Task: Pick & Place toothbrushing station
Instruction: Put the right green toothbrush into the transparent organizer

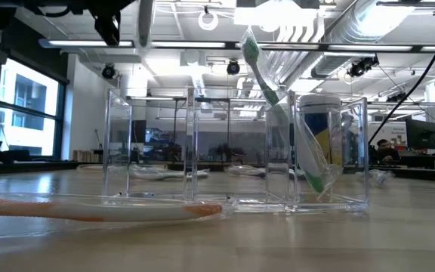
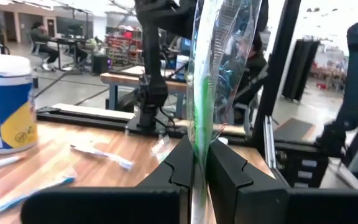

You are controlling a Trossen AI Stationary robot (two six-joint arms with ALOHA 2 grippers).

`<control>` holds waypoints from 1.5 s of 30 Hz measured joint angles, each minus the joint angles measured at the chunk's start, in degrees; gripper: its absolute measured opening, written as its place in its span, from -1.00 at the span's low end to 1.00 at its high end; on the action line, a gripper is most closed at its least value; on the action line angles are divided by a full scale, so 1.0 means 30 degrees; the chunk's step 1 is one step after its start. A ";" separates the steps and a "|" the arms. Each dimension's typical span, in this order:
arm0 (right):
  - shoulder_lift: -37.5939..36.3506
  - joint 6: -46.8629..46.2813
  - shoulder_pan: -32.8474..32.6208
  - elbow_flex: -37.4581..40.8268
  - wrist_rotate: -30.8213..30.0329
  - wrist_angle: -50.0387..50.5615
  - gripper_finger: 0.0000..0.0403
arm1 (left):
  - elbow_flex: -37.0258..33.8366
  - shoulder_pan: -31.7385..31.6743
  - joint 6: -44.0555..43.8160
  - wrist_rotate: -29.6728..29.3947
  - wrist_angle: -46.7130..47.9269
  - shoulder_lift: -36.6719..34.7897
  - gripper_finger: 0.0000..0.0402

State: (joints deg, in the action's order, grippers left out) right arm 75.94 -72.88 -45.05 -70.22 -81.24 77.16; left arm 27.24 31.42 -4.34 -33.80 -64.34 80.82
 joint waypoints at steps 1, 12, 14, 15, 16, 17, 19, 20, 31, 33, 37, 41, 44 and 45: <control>0.0000 -0.0119 0.0111 0.0065 -0.0011 0.0031 -0.20 | 0.0000 -0.0006 -0.0012 0.0000 -0.0394 0.0372 -0.90; 0.0000 -0.0167 0.0398 0.0111 0.0118 -0.0098 -0.20 | 0.0357 -0.0209 -0.2221 0.1250 -0.2269 0.3322 -0.90; 0.0000 -0.0166 0.0398 0.0111 0.0118 -0.0112 -0.20 | 0.0401 -0.0211 -0.2832 0.1336 -0.2215 0.3673 -0.90; 0.0000 -0.0165 0.0398 0.0111 0.0118 -0.0120 -0.20 | 0.0401 -0.0215 -0.3053 0.1447 -0.2206 0.3798 -0.90; 0.0000 -0.0165 0.0398 0.0111 0.0118 -0.0126 -0.20 | 0.0404 -0.0229 -0.3163 0.1649 -0.2273 0.3939 -0.90; 0.0000 -0.0159 0.0398 0.0111 0.0125 -0.0137 -0.20 | 0.0408 -0.0236 -0.3210 0.1786 -0.2355 0.4104 -0.90; 0.0000 -0.0159 0.0398 0.0111 0.0133 -0.0189 -0.20 | 0.0408 -0.0233 -0.3203 0.2122 -0.2512 0.4507 -0.90; 0.0000 -0.0159 0.0398 0.0111 0.0133 -0.0200 -0.20 | 0.0408 -0.0233 -0.3197 0.2275 -0.2815 0.4728 -0.90; 0.0000 -0.0152 0.0398 0.0111 0.0104 -0.0249 -0.21 | 0.0415 -0.0240 -0.3530 0.4507 -0.2520 0.5318 -0.90; 0.0000 -0.0152 0.0398 0.0111 0.0093 -0.0283 -0.21 | 0.0412 -0.0240 -0.3902 0.4470 -0.1868 0.5325 -0.90; 0.0000 -0.0152 0.0398 0.0111 0.0074 -0.0295 -0.21 | 0.0415 -0.0588 -0.3930 0.4653 -0.2193 0.5662 -0.90; 0.0000 -0.0145 0.0398 0.0111 0.0060 -0.0339 -0.21 | 0.0476 -0.1407 -0.4283 0.6078 -0.3175 0.6365 -0.90; 0.0000 -0.0145 0.0398 0.0111 0.0060 -0.0346 -0.21 | 0.0600 -0.2033 -0.4726 0.7380 -0.3038 0.6853 -0.90; 0.0000 -0.0145 0.0398 0.0111 0.0060 -0.0348 -0.21 | 0.0712 -0.2225 -0.4885 0.7739 -0.3078 0.6979 -0.90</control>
State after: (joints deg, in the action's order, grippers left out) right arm 75.94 -73.32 -43.86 -69.89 -81.06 76.11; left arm 29.38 24.74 -19.00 -10.58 -73.58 101.75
